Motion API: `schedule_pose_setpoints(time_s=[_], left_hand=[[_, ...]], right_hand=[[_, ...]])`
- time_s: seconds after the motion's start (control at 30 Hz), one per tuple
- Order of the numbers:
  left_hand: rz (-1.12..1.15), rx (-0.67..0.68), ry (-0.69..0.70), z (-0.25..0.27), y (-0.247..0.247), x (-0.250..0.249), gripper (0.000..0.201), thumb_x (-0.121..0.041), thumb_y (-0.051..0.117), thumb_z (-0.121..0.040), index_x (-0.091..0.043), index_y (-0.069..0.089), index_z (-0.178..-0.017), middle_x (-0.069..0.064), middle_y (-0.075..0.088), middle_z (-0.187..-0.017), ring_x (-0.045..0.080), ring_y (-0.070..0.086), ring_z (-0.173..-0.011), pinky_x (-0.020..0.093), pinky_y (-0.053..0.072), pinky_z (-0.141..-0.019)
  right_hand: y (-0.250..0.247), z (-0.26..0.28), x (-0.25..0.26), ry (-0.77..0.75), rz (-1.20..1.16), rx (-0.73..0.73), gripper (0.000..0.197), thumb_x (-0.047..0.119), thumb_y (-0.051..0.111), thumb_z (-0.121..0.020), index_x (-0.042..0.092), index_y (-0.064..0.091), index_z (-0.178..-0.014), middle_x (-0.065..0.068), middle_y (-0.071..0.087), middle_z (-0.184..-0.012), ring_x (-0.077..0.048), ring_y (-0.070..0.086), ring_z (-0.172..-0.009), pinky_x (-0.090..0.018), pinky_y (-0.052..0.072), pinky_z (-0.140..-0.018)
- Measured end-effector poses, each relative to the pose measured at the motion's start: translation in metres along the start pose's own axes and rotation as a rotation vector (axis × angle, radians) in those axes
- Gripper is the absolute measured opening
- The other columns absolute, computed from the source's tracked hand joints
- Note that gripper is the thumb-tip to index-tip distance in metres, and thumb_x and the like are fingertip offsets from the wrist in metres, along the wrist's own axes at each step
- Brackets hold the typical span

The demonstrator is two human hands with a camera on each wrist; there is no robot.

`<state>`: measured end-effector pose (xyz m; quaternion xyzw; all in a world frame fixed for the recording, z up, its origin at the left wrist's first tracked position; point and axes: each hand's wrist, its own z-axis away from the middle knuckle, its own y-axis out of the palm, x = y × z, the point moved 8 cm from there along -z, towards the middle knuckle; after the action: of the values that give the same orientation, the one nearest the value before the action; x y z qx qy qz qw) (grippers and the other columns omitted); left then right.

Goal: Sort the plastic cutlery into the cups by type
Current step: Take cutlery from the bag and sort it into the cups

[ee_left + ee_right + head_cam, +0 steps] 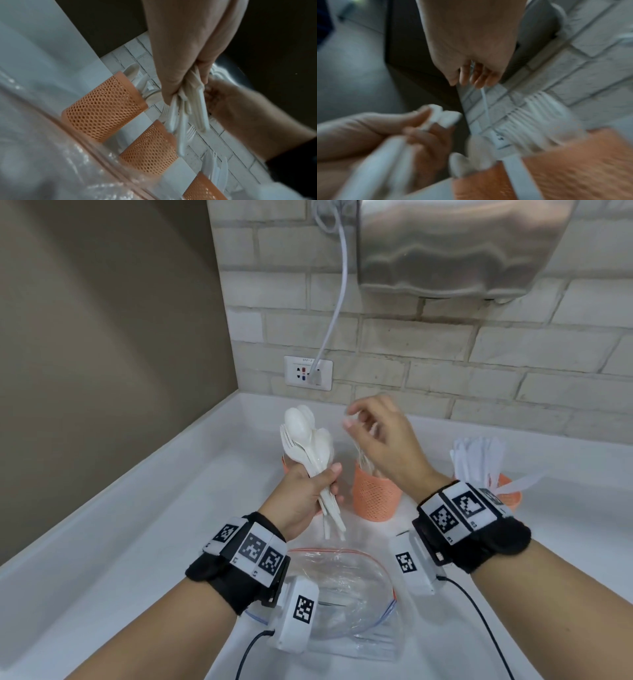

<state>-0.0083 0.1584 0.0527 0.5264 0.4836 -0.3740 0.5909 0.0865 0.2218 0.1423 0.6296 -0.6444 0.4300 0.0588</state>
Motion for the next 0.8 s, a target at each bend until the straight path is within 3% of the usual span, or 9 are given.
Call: schedule_pose_setpoints(time_s=[0.07,0.13,0.2,0.23,0.3,0.4,0.5,0.7,0.8], left_hand=[[-0.097,0.0,0.047,0.002,0.007,-0.005,0.01,-0.002,0.05,-0.092,-0.011,0.049,-0.089,-0.003,0.05,-0.059,0.011,0.051,-0.053,0.018,0.042,-0.047],[-0.17,0.0,0.102,0.004,0.011,-0.009,0.02,0.007,0.046,-0.088,-0.012,0.051,-0.089,-0.001,0.051,-0.063,0.008,0.053,-0.056,0.015,0.04,-0.046],[-0.174,0.042,0.112,0.007,0.016,-0.01,0.037,0.018,0.038,-0.086,-0.006,0.049,-0.112,0.007,0.06,-0.082,0.011,0.062,-0.078,0.014,0.046,-0.054],[-0.136,0.062,0.108,0.009,0.017,-0.009,0.051,0.022,0.037,-0.084,-0.01,0.044,-0.123,0.008,0.063,-0.095,0.013,0.064,-0.09,0.016,0.051,-0.06],[-0.048,0.079,0.099,0.012,0.015,-0.011,0.065,0.021,0.038,-0.083,-0.029,0.038,-0.124,0.003,0.065,-0.098,0.01,0.066,-0.088,0.021,0.055,-0.067],[0.106,0.092,0.054,0.011,0.014,-0.013,0.049,0.008,0.043,-0.085,-0.032,0.042,-0.115,-0.001,0.061,-0.079,0.009,0.058,-0.061,0.026,0.046,-0.056],[0.146,0.073,0.031,0.011,0.01,-0.013,0.029,-0.008,0.053,-0.089,-0.026,0.046,-0.11,-0.002,0.055,-0.079,0.012,0.045,-0.06,0.026,0.04,-0.052],[0.171,0.014,0.043,0.009,0.012,-0.014,0.008,-0.019,0.042,-0.098,-0.025,0.046,-0.095,-0.003,0.049,-0.071,0.01,0.046,-0.056,0.025,0.043,-0.055],[0.21,-0.011,0.018,0.004,0.003,-0.006,0.011,-0.013,0.043,-0.097,-0.017,0.045,-0.108,0.0,0.047,-0.073,0.014,0.042,-0.058,0.025,0.044,-0.052]], right_hand=[[0.022,0.007,0.023,0.028,-0.03,0.166,0.021,0.027,0.072,-0.078,0.009,0.065,-0.086,-0.007,0.06,-0.081,-0.012,0.055,-0.07,-0.016,0.043,-0.066],[0.042,0.016,0.026,0.13,0.066,0.283,0.031,0.033,0.077,-0.072,0.011,0.063,-0.089,-0.006,0.063,-0.076,-0.016,0.059,-0.07,-0.027,0.047,-0.068],[0.048,0.02,0.024,0.158,0.139,0.263,0.023,0.03,0.069,-0.079,0.012,0.059,-0.088,-0.006,0.064,-0.072,-0.021,0.061,-0.071,-0.033,0.05,-0.069],[0.047,0.02,0.023,0.152,0.152,0.237,0.014,0.025,0.063,-0.084,0.012,0.058,-0.086,-0.006,0.062,-0.07,-0.022,0.06,-0.069,-0.035,0.051,-0.068],[0.042,0.02,0.02,0.17,0.116,0.216,0.011,0.014,0.053,-0.088,0.011,0.056,-0.079,-0.004,0.057,-0.065,-0.02,0.054,-0.062,-0.033,0.047,-0.063],[0.033,0.02,0.013,0.307,-0.174,0.187,0.016,0.008,0.046,-0.092,0.013,0.049,-0.077,-0.001,0.052,-0.059,-0.006,0.048,-0.046,-0.024,0.041,-0.05],[0.017,0.016,0.014,0.354,-0.374,0.131,0.004,0.005,0.043,-0.093,0.008,0.044,-0.092,-0.006,0.055,-0.062,-0.003,0.05,-0.042,-0.02,0.041,-0.045],[-0.017,0.004,0.004,0.321,-0.387,-0.029,0.01,0.004,0.04,-0.094,0.012,0.044,-0.093,-0.005,0.052,-0.068,-0.009,0.052,-0.05,-0.022,0.041,-0.041],[-0.049,-0.006,-0.012,0.289,-0.267,-0.19,0.015,0.004,0.037,-0.094,0.017,0.042,-0.089,-0.008,0.053,-0.071,-0.014,0.053,-0.052,-0.025,0.042,-0.04]])
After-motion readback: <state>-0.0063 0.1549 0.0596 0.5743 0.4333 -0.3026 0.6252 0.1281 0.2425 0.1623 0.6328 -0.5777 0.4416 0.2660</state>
